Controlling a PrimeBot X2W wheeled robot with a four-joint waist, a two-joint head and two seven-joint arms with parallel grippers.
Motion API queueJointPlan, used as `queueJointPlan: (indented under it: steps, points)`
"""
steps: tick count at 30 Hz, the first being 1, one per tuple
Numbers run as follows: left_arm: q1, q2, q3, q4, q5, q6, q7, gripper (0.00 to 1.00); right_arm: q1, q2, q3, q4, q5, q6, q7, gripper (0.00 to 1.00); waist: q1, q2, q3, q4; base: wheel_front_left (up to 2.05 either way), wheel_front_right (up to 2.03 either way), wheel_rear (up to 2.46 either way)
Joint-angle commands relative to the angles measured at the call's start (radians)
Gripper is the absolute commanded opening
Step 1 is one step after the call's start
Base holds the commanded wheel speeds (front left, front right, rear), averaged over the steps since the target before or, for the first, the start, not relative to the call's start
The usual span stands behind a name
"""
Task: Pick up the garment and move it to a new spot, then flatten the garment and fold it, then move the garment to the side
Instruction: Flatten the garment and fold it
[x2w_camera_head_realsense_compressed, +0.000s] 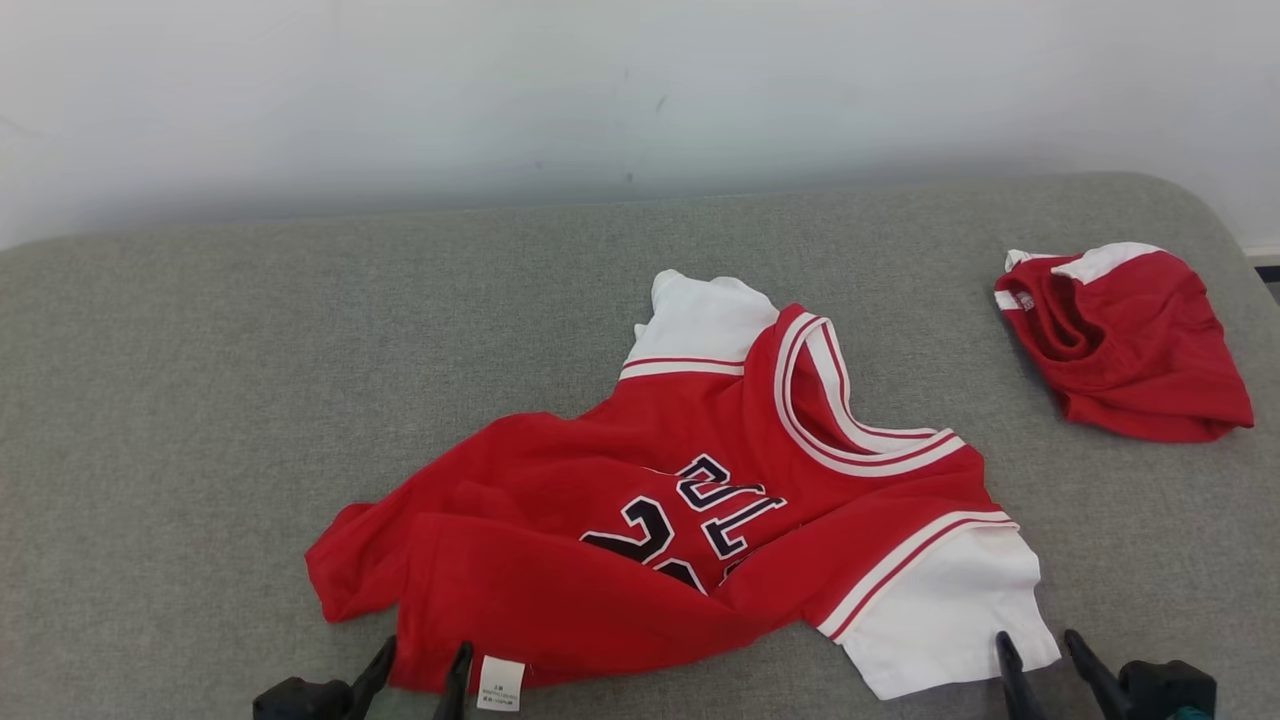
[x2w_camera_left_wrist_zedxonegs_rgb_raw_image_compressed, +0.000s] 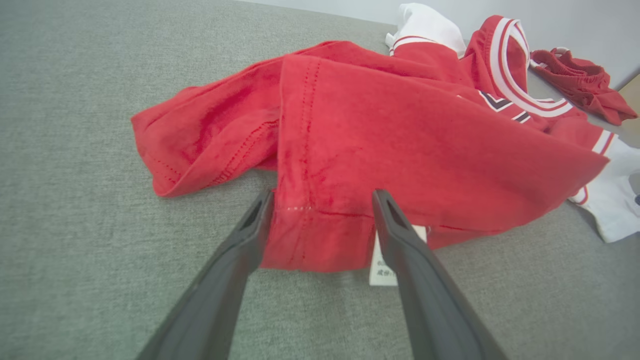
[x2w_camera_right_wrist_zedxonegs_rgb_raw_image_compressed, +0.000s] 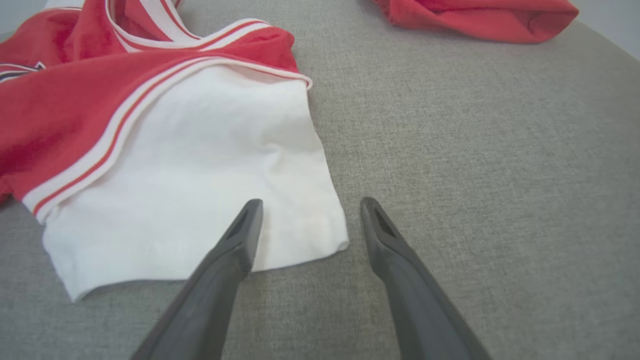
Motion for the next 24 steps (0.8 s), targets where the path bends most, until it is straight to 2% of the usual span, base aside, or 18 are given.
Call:
queueJointPlan:
  steps: [1, 2, 3, 4, 5, 11, 13, 19, 24]
  points:
    - [-0.014, -0.002, -0.003, 0.008, -0.001, 0.000, 0.000, 0.87, -0.016, 0.005, 0.006, 0.020, -0.006, -0.003, 0.010, 1.00, 0.0000, -0.0001, -0.001, -0.003, 0.00, 0.00, 0.00]
    - [-0.017, -0.003, -0.005, 0.011, -0.002, -0.002, 0.002, 0.17, -0.022, 0.007, 0.008, 0.037, -0.003, -0.003, 0.017, 0.76, 0.0000, -0.0001, -0.002, -0.004, 0.00, 0.00, 0.00]
    - [-0.017, -0.003, -0.005, 0.011, -0.002, -0.002, 0.002, 0.17, -0.022, 0.007, 0.008, 0.037, -0.003, -0.003, 0.017, 0.76, 0.0000, -0.0001, -0.002, -0.004, 0.00, 0.00, 0.00]
    - [-0.018, -0.004, -0.007, 0.013, -0.004, -0.004, 0.002, 0.00, -0.028, 0.008, 0.009, 0.057, -0.009, -0.003, 0.028, 0.25, 0.0000, -0.0001, -0.002, -0.005, 0.00, 0.00, 0.00]
    - [-0.017, 0.001, -0.013, 0.017, 0.005, -0.006, 0.008, 0.00, -0.036, 0.010, 0.013, 0.075, -0.016, -0.003, 0.035, 0.00, 0.0000, -0.0001, -0.003, -0.006, 0.00, 0.00, 0.00]
    - [0.030, 0.010, -0.010, -0.031, 0.023, 0.027, -0.028, 0.00, -0.041, 0.007, 0.020, 0.130, 0.012, -0.003, -0.001, 0.00, 0.0000, -0.0001, -0.020, -0.001, 0.00, 0.00, 0.00]
    - [0.054, 0.008, -0.015, -0.063, 0.021, 0.036, -0.032, 0.00, -0.018, 0.017, 0.019, 0.111, 0.060, -0.003, -0.009, 0.00, 0.0000, -0.0001, -0.031, 0.004, 0.00, 0.00, 0.00]
    - [0.152, 0.018, -0.016, -0.178, 0.011, 0.079, -0.039, 0.00, 0.097, -0.033, 0.013, -0.060, 0.153, -0.003, 0.016, 0.00, 0.0000, -0.0001, -0.041, 0.008, 0.00, 0.00, 0.00]
    - [0.192, 0.020, 0.009, -0.217, -0.016, 0.095, -0.058, 0.00, 0.166, -0.063, -0.010, -0.203, 0.168, -0.003, 0.077, 0.00, 0.0000, -0.0001, -0.037, -0.007, 0.00, 0.00, 0.00]
